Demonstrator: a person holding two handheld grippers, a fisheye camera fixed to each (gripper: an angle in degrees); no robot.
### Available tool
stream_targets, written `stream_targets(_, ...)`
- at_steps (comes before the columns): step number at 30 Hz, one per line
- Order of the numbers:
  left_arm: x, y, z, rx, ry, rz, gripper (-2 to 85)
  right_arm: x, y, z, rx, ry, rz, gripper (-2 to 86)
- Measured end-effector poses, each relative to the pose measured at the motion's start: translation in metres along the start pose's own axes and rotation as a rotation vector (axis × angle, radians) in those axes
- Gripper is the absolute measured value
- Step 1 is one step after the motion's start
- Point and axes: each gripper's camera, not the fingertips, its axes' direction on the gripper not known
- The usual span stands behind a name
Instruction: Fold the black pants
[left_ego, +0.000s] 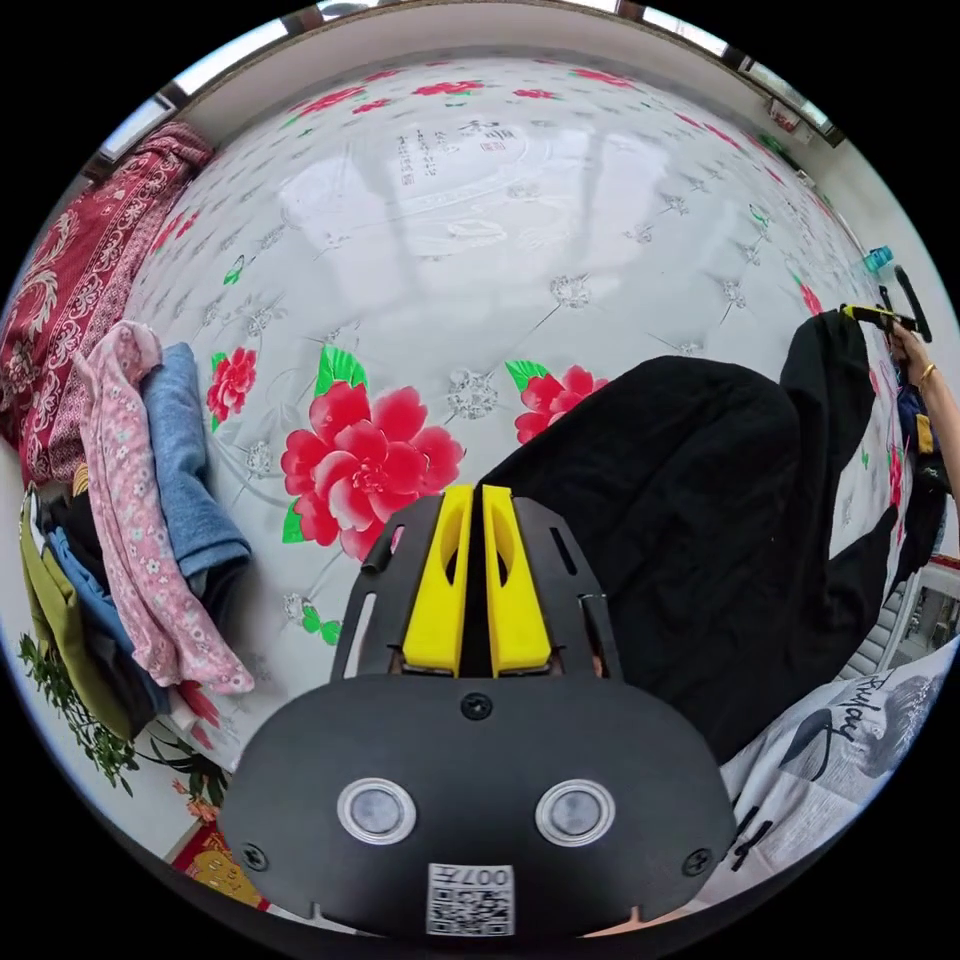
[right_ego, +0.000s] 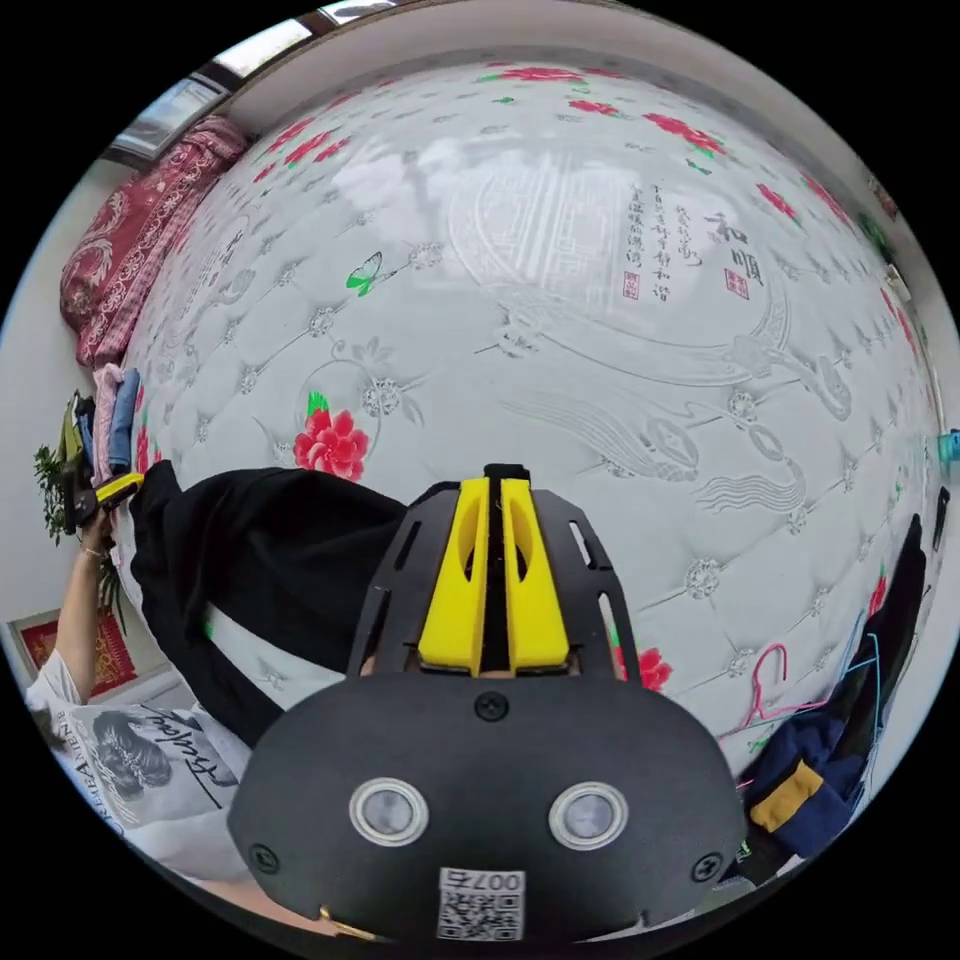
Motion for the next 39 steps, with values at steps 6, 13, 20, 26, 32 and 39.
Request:
stream_targets(6, 0.004, -0.002, -0.033, 0.129, -0.105, -0.012, -0.9, -0.046, 0.09, -0.153, 0.603, 0.17, -0.295, 0.4)
stream_targets(13, 0.009, 0.019, -0.036, 0.171, -0.1, -0.031, -1.0, -0.015, 0.183, -0.087, 0.299, 0.312, -0.161, 3.3)
stream_targets(20, 0.002, -0.003, -0.035, 0.156, -0.09, -0.081, -1.0, 0.047, 0.213, -0.035, 0.139, 0.177, 0.139, 8.1)
stream_targets(26, 0.012, -0.021, -0.025, 0.11, -0.154, -0.046, -1.0, 0.015, 0.154, -0.04, 0.236, 0.063, -0.046, 8.1)
stream_targets(32, 0.012, -0.024, -0.024, 0.113, -0.139, -0.058, -1.0, -0.026, 0.107, 0.023, 0.038, 0.194, -0.124, 2.2)
stream_targets(39, 0.015, -0.025, -0.014, 0.122, -0.116, -0.063, -1.0, -0.03, 0.185, 0.034, -0.107, 0.201, -0.176, 2.0)
